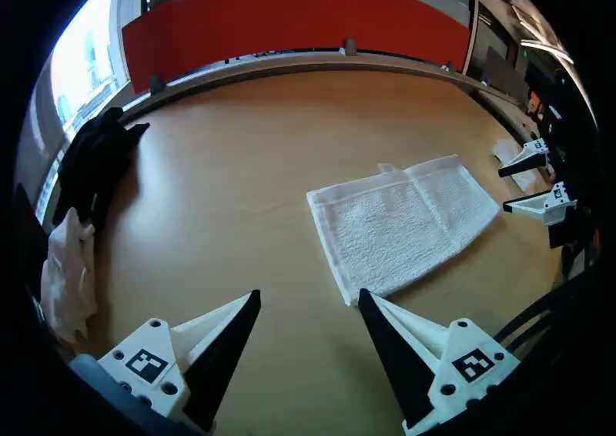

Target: Fold towel

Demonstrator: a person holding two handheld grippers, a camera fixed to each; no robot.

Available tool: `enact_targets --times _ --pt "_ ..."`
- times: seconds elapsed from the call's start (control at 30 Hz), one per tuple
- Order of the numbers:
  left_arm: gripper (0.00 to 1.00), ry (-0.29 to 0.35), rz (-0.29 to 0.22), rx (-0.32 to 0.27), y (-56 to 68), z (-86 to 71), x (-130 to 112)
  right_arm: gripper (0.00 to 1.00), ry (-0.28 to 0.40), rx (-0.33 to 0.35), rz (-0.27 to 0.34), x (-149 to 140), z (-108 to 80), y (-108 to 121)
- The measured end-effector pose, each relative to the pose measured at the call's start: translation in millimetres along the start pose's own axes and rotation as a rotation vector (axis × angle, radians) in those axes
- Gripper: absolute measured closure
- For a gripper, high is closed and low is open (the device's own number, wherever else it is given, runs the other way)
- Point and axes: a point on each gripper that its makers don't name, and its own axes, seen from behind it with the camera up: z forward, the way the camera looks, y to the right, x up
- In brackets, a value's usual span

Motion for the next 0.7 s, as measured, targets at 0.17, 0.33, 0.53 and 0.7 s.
enact_targets --times 0.17,0.33,0.53,0.7 --pt "0.06 0.003 -0.036 0.029 -8.6 -10.3 -8.7 0.0 -0.001 0.015 -0.021 1.3 1.1 -2.3" --pt "0.06 0.004 -0.068 0.045 -13.8 -18.3 -14.9 0.0 -0.01 0.023 -0.04 -0.2 1.7 -2.2" --pt "0.06 0.01 -0.094 0.066 -21.1 -28.0 -19.0 0.0 -0.031 0.031 -0.063 -7.7 3.9 -2.7" --pt "0.06 0.008 -0.11 0.079 -27.1 -35.0 -24.4 0.0 -0.052 0.04 -0.08 -18.7 7.9 -4.6"
